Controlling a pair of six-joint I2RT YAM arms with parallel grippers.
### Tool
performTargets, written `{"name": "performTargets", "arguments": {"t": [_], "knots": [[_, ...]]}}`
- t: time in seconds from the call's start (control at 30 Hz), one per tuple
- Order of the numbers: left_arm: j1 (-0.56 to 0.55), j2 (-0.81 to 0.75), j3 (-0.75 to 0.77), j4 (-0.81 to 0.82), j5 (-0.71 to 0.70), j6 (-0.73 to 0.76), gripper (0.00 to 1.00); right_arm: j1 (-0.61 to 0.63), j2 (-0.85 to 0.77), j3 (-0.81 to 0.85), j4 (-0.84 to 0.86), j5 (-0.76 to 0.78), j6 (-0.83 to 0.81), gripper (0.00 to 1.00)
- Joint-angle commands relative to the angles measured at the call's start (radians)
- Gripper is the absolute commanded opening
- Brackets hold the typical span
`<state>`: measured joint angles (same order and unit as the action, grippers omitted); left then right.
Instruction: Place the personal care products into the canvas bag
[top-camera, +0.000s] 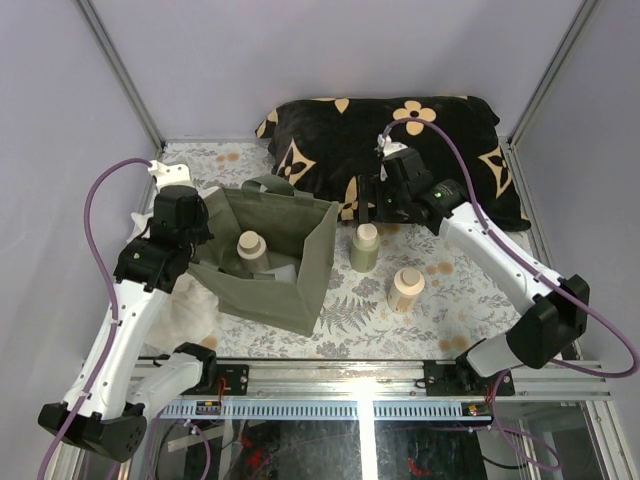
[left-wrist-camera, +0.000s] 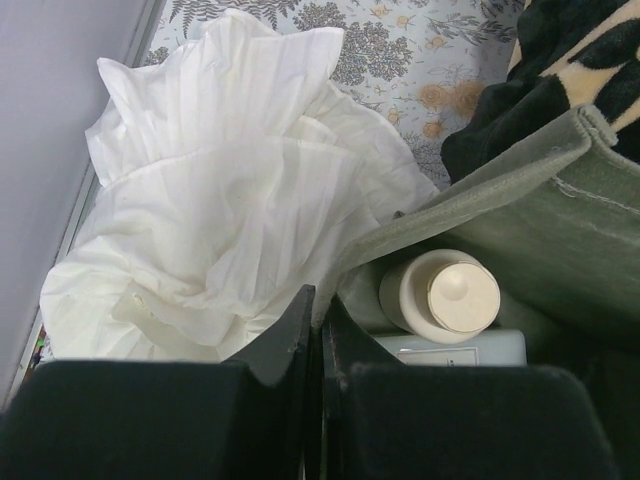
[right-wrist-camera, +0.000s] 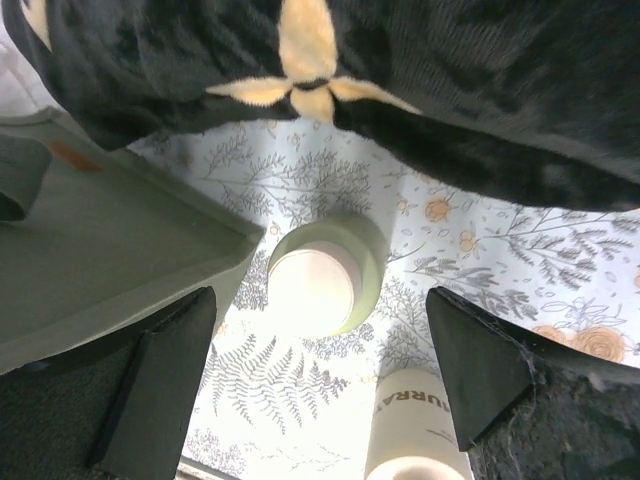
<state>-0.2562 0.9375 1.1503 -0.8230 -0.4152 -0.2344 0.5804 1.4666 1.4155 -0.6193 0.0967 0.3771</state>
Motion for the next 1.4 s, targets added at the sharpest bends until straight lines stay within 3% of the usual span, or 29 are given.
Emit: {"name": "performTargets", "arguments": {"t": [0.0,0.3,0.67,1.37], "knots": [[0.012,-0.023,0.024,0.061,-0.045,0.023,0.0,-0.001,0.035,-0.024,0.021,-0.091,0.034,0.94],[0.012,-0.05,-0.049,0.111,-0.011,0.007,0.0,0.017,0.083,-0.073,0.006,-0.152,0.047,0.95],[0.01,-0.051,-0.055,0.122,0.006,0.01,0.0,0.057,0.191,-0.059,-0.003,-0.062,0.005,0.96],[0.012,-0.044,-0.056,0.139,0.024,0.0,0.0,0.067,0.229,-0.083,0.077,0.097,-0.076,0.76]]}}
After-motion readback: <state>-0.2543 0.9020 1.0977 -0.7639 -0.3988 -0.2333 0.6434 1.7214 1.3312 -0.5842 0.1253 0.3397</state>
